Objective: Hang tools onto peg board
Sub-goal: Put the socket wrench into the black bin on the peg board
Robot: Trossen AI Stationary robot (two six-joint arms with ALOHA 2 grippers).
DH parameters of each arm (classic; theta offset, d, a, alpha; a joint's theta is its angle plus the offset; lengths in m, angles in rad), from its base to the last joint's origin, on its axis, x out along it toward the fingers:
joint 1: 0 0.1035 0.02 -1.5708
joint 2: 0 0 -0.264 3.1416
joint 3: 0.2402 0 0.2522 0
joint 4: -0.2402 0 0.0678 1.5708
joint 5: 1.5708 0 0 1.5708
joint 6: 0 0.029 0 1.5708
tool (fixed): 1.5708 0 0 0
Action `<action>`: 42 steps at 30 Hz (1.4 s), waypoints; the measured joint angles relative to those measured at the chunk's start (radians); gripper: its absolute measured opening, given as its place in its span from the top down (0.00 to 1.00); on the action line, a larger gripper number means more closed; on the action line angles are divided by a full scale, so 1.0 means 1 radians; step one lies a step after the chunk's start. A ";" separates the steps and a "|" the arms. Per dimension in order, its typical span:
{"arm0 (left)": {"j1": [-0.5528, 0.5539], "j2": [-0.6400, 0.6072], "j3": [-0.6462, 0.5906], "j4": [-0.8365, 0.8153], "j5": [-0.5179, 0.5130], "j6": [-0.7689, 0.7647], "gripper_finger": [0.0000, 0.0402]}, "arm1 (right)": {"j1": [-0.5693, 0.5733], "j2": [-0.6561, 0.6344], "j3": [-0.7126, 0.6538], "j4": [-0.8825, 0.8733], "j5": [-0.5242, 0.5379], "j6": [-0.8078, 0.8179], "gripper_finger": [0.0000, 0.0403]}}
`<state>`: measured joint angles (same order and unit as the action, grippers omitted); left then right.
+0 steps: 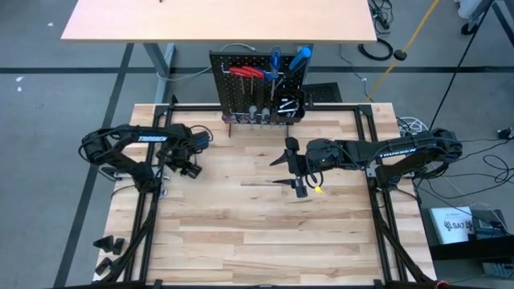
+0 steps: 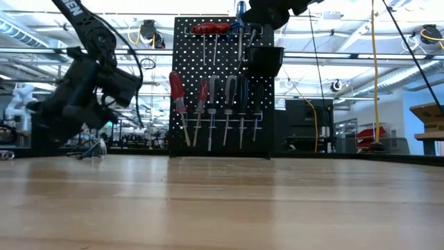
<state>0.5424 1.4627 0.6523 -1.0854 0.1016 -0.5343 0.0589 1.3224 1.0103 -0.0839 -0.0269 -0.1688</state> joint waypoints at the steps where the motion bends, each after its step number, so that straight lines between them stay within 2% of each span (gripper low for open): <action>1: -0.002 -0.010 0.014 -0.019 0.000 0.000 0.61 | 0.000 0.000 0.000 0.000 0.000 0.000 0.38; 7: -0.027 -0.056 0.047 -0.148 -0.017 -0.109 0.61 | 0.000 0.000 0.000 0.000 0.000 0.000 0.38; 12: -0.082 -0.054 0.045 -0.148 0.051 -0.138 0.64 | 0.000 0.000 0.000 -0.003 0.000 0.000 0.38; 18: -0.155 -0.040 0.043 -0.150 0.080 -0.142 0.67 | 0.000 0.000 0.000 -0.004 0.000 0.000 0.38; 22: -0.225 -0.041 0.043 -0.122 0.134 -0.166 0.68 | 0.000 0.000 0.000 -0.005 0.000 0.000 0.38; 31: -0.451 -0.042 0.045 -0.179 0.126 -0.307 0.68 | 0.000 0.000 0.000 -0.004 0.000 0.000 0.38; 38: -0.532 -0.042 0.048 -0.176 0.132 -0.449 0.68 | 0.000 0.000 0.000 -0.002 0.000 0.003 0.38; 42: -0.586 -0.042 0.048 -0.172 0.118 -0.487 0.75 | 0.000 0.000 0.000 -0.002 0.000 0.003 0.38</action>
<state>-0.0434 1.4212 0.7006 -1.2573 0.2191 -1.0215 0.0589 1.3224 1.0100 -0.0860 -0.0269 -0.1654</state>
